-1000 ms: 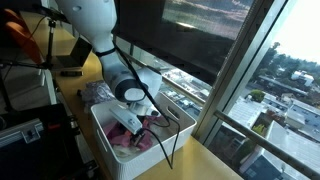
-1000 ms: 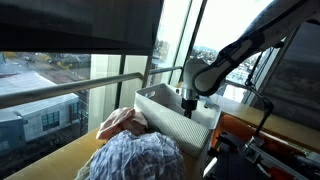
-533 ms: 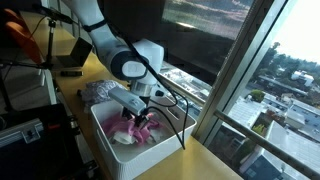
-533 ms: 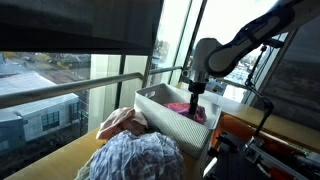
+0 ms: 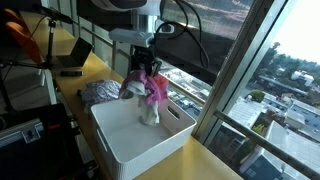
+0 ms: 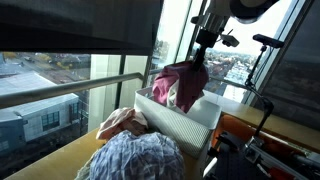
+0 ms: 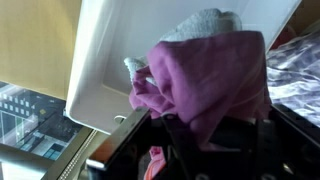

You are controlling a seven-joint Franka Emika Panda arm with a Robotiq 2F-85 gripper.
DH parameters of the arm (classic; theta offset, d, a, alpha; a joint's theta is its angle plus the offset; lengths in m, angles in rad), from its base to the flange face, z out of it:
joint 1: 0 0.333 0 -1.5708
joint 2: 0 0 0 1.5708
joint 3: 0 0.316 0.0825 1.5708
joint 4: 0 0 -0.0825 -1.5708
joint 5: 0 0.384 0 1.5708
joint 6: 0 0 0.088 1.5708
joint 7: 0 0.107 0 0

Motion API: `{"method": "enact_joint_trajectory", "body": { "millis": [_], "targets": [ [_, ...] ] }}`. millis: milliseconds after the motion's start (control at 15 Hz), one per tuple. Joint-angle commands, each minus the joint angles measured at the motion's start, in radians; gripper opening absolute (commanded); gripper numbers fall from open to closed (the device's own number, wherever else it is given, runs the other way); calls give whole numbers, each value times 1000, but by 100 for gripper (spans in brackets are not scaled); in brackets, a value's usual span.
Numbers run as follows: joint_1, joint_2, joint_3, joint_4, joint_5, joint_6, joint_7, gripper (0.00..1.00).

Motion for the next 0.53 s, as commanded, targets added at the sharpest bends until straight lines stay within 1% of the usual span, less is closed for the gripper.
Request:
{"method": "enact_joint_trajectory", "body": {
  "millis": [0,200,467],
  "targets": [
    [62,-113,43,42,-20,-99,53,0],
    [113,-172,86,42,-20,-133,83,0],
    [170,-193,142,-8,-24,-126,131,0]
  ]
}}
